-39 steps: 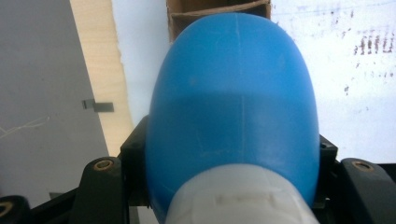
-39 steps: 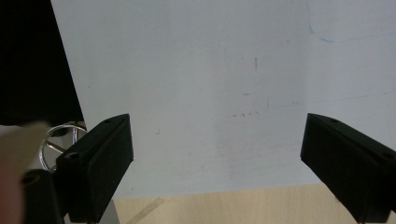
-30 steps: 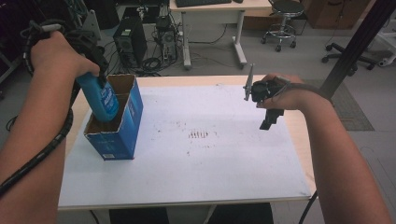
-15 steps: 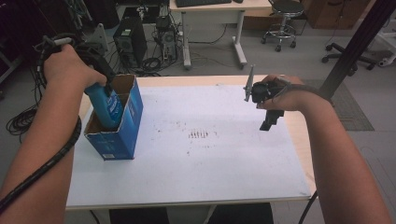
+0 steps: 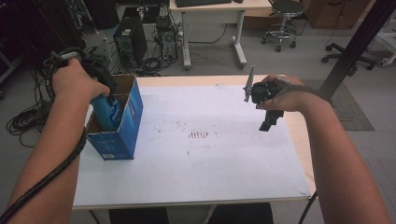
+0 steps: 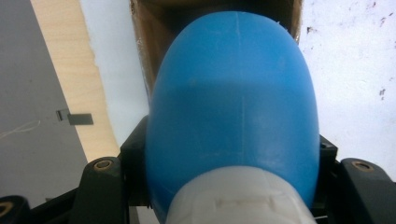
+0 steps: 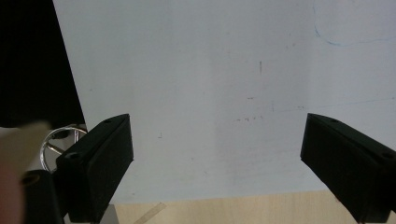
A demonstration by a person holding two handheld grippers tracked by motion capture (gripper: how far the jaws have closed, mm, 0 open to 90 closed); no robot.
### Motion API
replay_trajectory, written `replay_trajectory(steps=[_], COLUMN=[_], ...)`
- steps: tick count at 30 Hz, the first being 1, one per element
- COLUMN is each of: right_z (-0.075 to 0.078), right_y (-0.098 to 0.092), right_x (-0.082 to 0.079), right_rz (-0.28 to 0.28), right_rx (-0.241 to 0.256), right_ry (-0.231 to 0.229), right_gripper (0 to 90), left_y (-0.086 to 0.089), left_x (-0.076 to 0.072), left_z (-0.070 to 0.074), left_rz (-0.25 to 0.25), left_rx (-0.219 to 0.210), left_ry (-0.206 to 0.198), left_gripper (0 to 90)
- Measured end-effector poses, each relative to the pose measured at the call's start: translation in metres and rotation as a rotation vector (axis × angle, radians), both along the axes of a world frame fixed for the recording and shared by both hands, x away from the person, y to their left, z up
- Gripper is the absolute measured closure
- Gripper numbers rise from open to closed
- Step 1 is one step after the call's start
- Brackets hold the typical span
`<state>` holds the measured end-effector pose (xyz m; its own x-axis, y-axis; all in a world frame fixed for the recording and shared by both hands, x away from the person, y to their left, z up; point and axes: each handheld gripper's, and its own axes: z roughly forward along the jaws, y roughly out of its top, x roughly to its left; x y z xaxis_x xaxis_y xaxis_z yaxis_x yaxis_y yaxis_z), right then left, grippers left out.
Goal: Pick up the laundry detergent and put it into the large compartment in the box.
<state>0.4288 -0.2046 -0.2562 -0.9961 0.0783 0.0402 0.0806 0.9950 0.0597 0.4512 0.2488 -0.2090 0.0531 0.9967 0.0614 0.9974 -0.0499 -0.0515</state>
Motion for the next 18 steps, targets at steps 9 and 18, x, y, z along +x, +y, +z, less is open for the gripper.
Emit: replay_trajectory(steps=[9, 18], right_z=[-0.002, -0.005], right_y=[0.0, 0.002], right_x=[0.0, 0.0], right_rz=[0.003, 0.005], right_rx=[-0.001, -0.001], right_ry=[0.002, 0.007], right_gripper=[9.3, 9.3], left_y=[0.001, -0.004], left_x=[-0.004, -0.006], left_z=[-0.025, -0.041], left_rz=[0.003, -0.027], left_rx=[0.013, 0.024], left_ry=[0.002, 0.004], left_gripper=[38.3, 38.3])
